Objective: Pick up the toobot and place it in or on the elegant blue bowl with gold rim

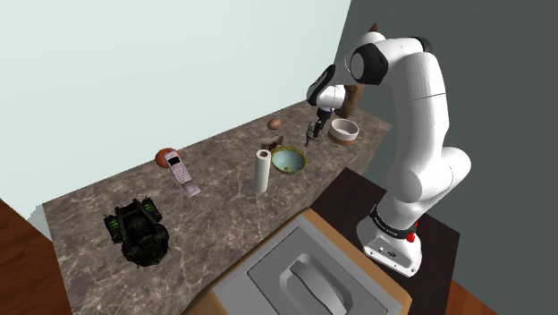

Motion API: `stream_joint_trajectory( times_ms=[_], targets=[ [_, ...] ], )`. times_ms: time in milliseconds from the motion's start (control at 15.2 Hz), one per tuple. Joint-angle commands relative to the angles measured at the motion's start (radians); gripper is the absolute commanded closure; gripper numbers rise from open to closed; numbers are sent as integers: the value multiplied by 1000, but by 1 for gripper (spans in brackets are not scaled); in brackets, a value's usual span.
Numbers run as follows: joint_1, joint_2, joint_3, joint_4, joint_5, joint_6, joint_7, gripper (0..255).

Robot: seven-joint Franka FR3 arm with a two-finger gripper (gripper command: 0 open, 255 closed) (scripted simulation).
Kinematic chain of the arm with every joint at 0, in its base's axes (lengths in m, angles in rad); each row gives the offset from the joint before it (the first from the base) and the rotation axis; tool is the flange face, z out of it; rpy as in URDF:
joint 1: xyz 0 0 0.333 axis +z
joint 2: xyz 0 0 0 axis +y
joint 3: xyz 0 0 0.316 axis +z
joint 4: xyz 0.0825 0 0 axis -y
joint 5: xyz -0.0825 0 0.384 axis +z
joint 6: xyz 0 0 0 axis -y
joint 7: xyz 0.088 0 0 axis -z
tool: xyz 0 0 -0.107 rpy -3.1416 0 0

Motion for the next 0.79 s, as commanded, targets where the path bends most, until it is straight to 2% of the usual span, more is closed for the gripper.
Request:
stream_joint_trajectory(
  times_ms=[0, 462, 528, 726],
  targets=[
    [-3, 8, 3, 2, 3, 6, -3, 0],
    [-3, 8, 3, 3, 3, 6, -3, 0],
    [-3, 8, 3, 3, 3, 6, -3, 255],
    [-3, 8, 3, 2, 3, 6, -3, 255]
  ],
)
